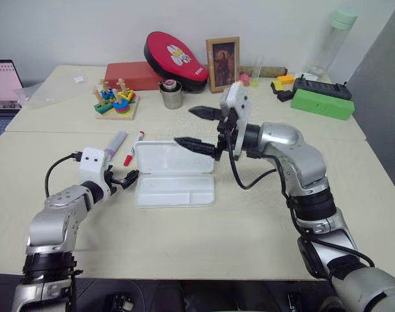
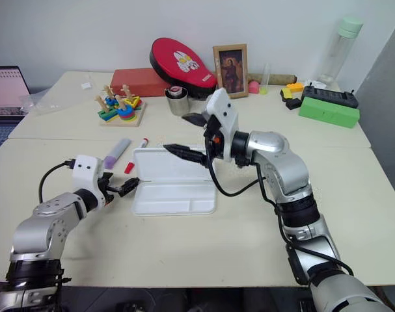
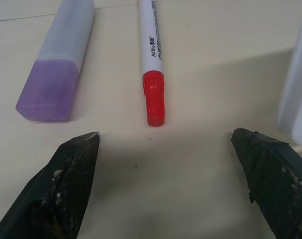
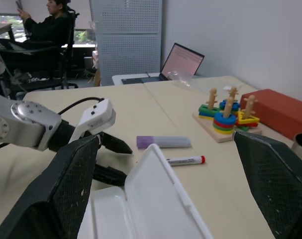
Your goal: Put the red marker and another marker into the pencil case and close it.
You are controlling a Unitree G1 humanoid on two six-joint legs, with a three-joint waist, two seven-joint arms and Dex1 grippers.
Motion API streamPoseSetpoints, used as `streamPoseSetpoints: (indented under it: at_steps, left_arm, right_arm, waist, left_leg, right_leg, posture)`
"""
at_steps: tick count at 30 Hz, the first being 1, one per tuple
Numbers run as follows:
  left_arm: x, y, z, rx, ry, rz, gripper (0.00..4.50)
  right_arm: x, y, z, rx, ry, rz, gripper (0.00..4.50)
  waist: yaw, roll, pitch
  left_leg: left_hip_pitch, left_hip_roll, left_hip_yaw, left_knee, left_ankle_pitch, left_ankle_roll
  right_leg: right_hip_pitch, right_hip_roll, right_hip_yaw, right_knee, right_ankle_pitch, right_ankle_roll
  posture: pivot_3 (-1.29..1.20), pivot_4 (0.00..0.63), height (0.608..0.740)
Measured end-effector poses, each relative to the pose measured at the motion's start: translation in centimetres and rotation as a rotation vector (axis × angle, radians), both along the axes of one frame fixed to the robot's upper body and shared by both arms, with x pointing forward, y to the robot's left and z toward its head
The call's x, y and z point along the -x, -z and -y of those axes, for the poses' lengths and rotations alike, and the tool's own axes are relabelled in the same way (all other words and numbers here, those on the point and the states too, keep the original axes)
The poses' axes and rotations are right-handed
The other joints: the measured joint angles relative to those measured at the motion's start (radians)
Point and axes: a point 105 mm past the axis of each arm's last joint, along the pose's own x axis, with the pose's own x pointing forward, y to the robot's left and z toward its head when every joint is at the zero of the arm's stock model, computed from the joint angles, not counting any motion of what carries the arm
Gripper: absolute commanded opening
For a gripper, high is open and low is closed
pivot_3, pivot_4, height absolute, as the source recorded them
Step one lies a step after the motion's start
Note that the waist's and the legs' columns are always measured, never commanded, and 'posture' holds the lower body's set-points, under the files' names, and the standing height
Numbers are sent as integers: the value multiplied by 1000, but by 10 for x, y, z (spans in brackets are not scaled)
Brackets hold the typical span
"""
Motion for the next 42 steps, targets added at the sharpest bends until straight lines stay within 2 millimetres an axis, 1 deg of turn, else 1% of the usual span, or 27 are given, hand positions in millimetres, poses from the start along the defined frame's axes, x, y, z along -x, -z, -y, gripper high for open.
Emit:
streamPoseSetpoints:
  at_steps: [6, 10, 12, 13, 14, 19, 21, 22, 24, 29, 30, 31, 42]
  left_arm:
    - [-18, -3, -1, -11, -14, 13, 4500]
    - [-22, -3, -2, -7, -21, 22, 4500]
    - [-24, -3, 0, -1, -18, 28, 4130]
    - [-24, -2, 1, 2, -16, 29, 4013]
    - [-24, -2, 2, 5, -12, 29, 3730]
    - [-25, -1, 7, 8, 14, 30, 2758]
    - [-25, -1, 10, 10, 21, 36, 2221]
    - [-25, -1, 10, 11, 22, 36, 2136]
    - [-26, 0, 9, 10, 20, 37, 1646]
    - [-27, 0, 8, 8, 18, 43, 698]
    - [-27, 0, 8, 7, 17, 44, 416]
    - [-27, 0, 7, 6, 16, 45, 292]
    - [-28, 2, 5, -3, -4, 65, 264]
  right_arm:
    - [-2, -3, 2, -22, 20, -4, 4491]
    - [-3, -3, 3, -23, 32, 0, 4491]
    - [-4, -4, 4, -25, 38, 4, 4500]
    - [-4, -4, 4, -26, 41, 4, 4500]
    - [-5, -4, 4, -27, 44, 4, 4500]
    - [-7, -3, 6, -27, 53, 5, 4500]
    - [-7, -3, 6, -27, 53, 4, 4500]
    - [-7, -3, 6, -27, 53, 4, 4500]
    - [-7, -3, 6, -27, 54, 4, 4500]
    - [-7, -3, 7, -26, 55, 4, 4500]
    - [-7, -3, 7, -24, 57, 5, 4500]
    - [-7, -3, 7, -23, 58, 5, 4500]
    - [-8, -3, 9, -20, 62, 6, 4500]
  waist:
    - [0, 0, 0]
    - [0, 0, 0]
    - [0, 0, 0]
    - [0, 0, 0]
    - [0, 0, 0]
    - [0, 0, 0]
    - [0, 0, 0]
    - [-1, 0, 0]
    - [-1, 0, 0]
    - [-1, 0, 0]
    - [-1, 0, 0]
    - [-1, 0, 0]
    - [-1, 0, 0]
  left_leg:
    - [0, 0, 0, 0, 0, 0]
    - [0, 0, 0, 0, 0, 0]
    - [0, 0, 0, 1, 0, 0]
    - [0, 0, 0, 1, 0, 0]
    - [0, 0, 0, 1, 0, 0]
    - [0, 0, 0, 1, 0, 0]
    - [0, 0, 0, 1, 0, 0]
    - [0, 0, 0, 1, 0, 0]
    - [0, 0, 0, 1, 0, 0]
    - [0, 0, 0, 1, 0, 0]
    - [0, 0, 0, 1, 0, 0]
    - [0, 0, 0, 1, 0, 0]
    - [1, 0, 0, 1, 0, 0]
  right_leg:
    - [0, 0, 0, 2, 0, 0]
    - [0, 0, 0, 2, 0, 0]
    - [0, 0, 0, 3, 0, 0]
    - [0, 0, 0, 3, 0, 0]
    - [0, 0, 0, 3, 0, 0]
    - [0, 0, 0, 4, 0, 0]
    - [0, 0, 0, 4, 0, 0]
    - [0, 0, 0, 4, 0, 0]
    - [-1, 0, 0, 4, 0, 0]
    - [-1, 0, 0, 4, 0, 0]
    - [-1, 0, 0, 4, 0, 0]
    - [-1, 0, 0, 4, 0, 0]
    - [-1, 0, 0, 4, 0, 0]
  posture:
    - [0, 150, 740]
    - [0, 150, 740]
    - [0, 150, 740]
    - [0, 150, 740]
    - [0, 150, 740]
    - [0, 150, 740]
    - [0, 150, 740]
    - [0, 150, 740]
    - [0, 150, 740]
    - [0, 150, 740]
    - [0, 150, 740]
    - [0, 150, 740]
    - [0, 150, 740]
